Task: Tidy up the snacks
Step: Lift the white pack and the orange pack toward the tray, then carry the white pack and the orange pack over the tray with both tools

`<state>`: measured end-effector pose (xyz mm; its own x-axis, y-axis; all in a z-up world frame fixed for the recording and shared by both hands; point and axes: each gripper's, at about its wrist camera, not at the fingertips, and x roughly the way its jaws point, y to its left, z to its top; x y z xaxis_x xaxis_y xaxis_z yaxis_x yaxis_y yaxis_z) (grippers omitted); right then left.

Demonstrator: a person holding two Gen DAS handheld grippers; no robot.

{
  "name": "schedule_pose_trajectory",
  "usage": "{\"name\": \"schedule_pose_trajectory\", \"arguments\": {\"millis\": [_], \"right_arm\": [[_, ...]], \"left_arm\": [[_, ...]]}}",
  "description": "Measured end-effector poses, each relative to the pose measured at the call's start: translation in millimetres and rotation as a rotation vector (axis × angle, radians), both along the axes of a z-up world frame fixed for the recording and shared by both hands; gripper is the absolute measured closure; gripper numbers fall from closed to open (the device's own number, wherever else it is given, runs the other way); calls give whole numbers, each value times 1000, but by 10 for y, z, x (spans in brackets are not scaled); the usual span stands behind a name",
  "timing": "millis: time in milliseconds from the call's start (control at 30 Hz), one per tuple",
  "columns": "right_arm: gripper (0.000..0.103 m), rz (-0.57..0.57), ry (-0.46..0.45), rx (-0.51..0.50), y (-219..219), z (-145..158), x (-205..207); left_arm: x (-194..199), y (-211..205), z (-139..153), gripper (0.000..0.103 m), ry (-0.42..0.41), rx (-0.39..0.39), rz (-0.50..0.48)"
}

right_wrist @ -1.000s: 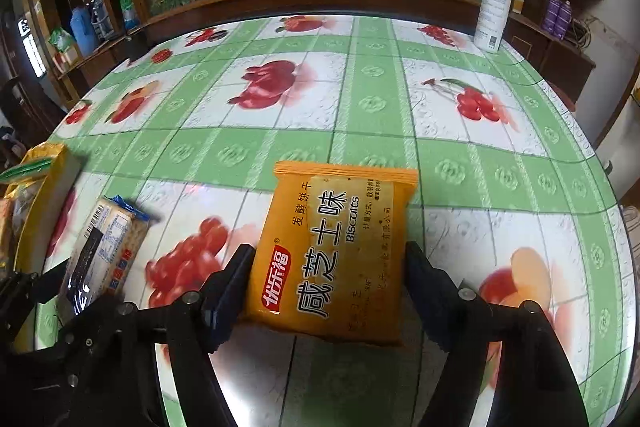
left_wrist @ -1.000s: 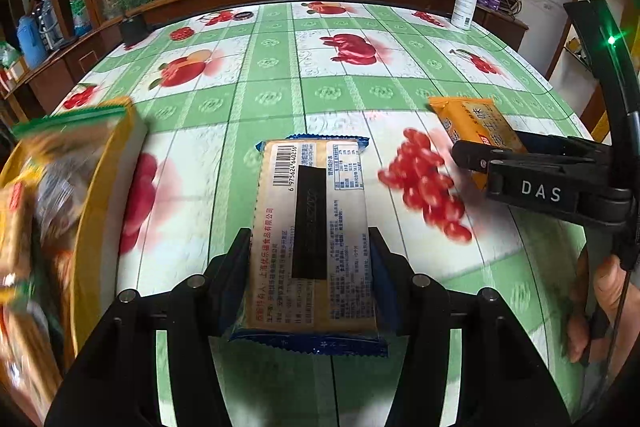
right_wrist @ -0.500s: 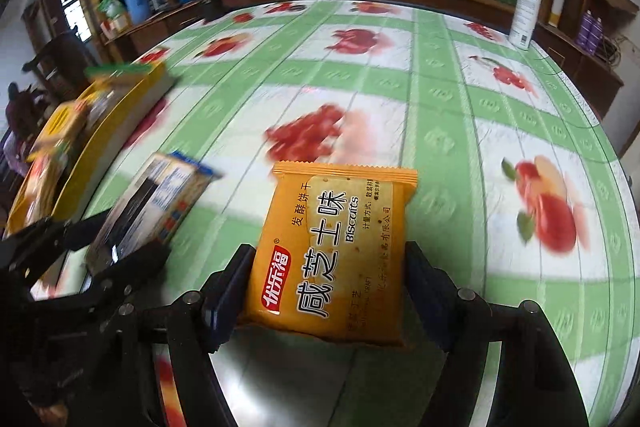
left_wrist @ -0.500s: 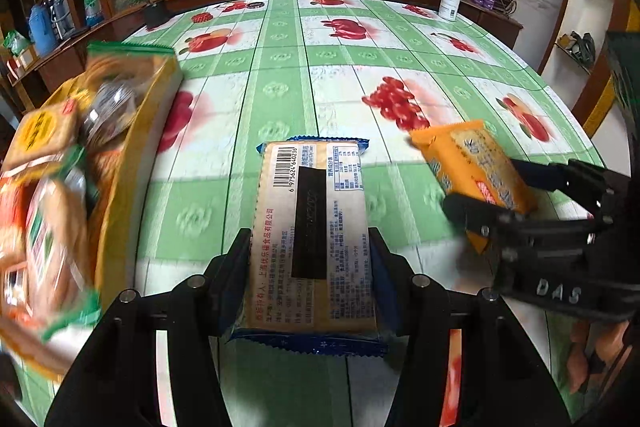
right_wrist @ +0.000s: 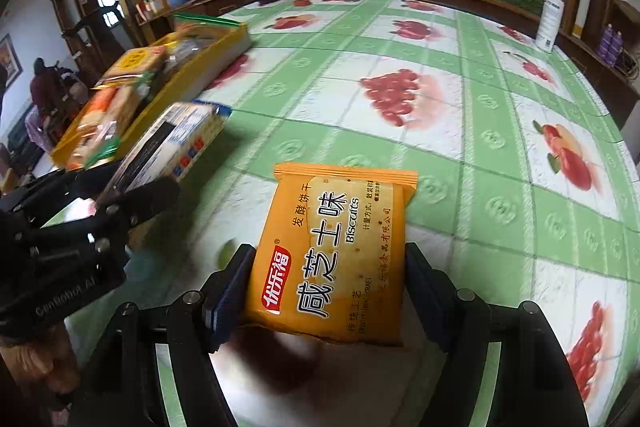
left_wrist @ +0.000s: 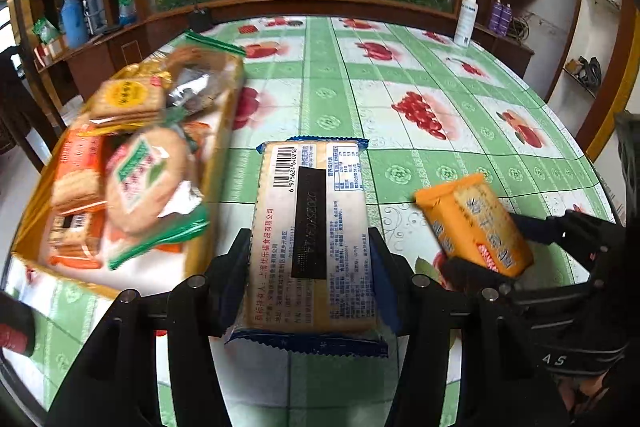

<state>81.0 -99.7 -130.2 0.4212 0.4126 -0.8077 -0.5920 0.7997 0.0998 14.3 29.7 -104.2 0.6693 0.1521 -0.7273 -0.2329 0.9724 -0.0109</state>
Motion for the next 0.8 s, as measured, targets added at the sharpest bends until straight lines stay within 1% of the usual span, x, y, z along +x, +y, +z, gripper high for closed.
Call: {"name": "schedule_pose_trajectory", "arguments": {"millis": [300,533,800], "right_arm": [[29,50,14,38,133,50,-238],[29,89,-8,57,254,161,-385],[29,137,-9,77,431,215,-535]], "left_arm": [[-200,90,105,49,-38,17,26],[-328,197,157,49,-59,18,57],[-453,343,158,49,-67,12,95]]}}
